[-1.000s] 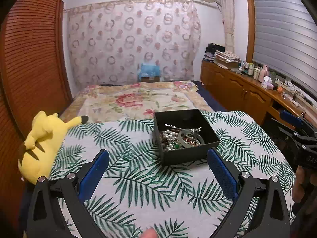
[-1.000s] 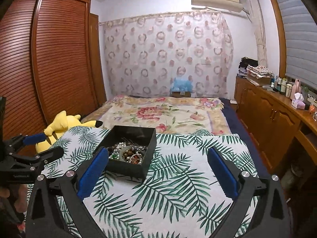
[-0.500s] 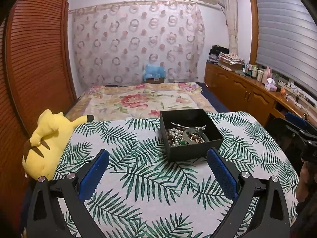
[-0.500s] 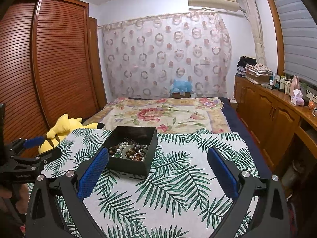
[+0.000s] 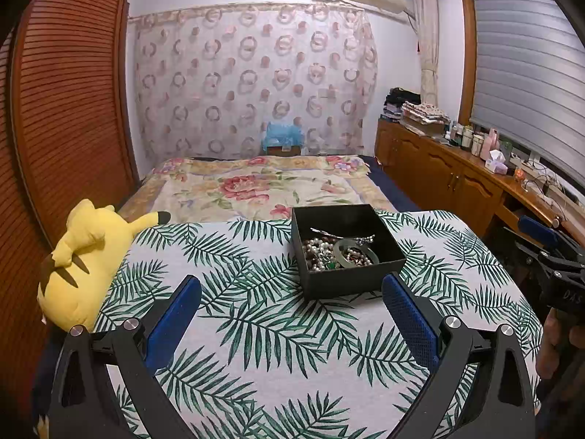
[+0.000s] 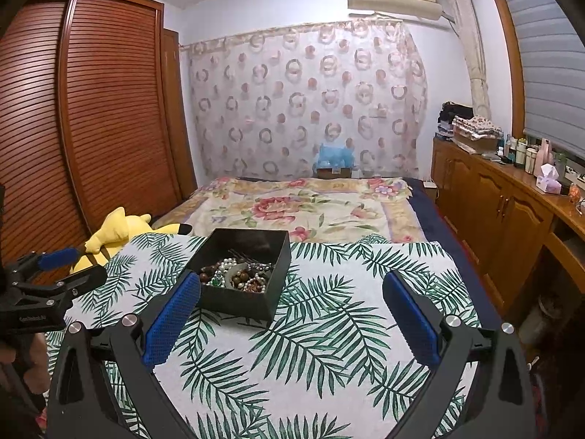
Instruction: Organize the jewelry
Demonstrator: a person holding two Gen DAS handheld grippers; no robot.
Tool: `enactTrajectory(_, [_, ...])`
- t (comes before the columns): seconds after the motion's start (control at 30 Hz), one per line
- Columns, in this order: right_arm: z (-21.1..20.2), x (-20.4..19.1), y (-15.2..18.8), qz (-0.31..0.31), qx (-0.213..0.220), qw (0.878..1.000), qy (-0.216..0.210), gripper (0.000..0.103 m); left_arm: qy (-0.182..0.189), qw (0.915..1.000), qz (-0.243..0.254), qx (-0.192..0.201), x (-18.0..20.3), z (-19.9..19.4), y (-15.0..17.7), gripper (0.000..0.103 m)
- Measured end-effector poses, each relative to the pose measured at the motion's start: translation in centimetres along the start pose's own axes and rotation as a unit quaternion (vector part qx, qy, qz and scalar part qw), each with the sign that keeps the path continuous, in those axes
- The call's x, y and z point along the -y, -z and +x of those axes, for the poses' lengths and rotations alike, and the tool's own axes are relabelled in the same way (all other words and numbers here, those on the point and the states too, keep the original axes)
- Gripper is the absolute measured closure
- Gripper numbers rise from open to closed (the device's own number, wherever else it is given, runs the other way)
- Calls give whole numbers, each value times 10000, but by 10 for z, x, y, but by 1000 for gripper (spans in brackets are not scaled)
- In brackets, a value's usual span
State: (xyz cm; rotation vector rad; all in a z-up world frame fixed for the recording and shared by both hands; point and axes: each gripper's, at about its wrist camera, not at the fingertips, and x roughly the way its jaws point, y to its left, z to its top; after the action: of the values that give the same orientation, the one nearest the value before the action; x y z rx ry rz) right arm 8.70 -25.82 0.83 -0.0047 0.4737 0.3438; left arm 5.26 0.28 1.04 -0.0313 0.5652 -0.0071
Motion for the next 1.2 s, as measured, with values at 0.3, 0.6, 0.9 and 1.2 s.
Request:
enactTrajectory(0.3, [1,-1,2,-4,-3,10000,-8,2,1,10000,0,4,0,-1,0,7])
enactTrajectory(0.6, [1,-1,1,5,-4,10000,-6,2,-1,10000,-13,29,1,-2,0,7])
enactTrajectory(0.9, [1,-1,1,-3,8,10000,-5,2,1,10000,-8,43,3,-3,0,7])
enactTrajectory(1.2, [4,-5,5,-18,13,10000,-12,2,7,10000,9,80,3,-6,-1,7])
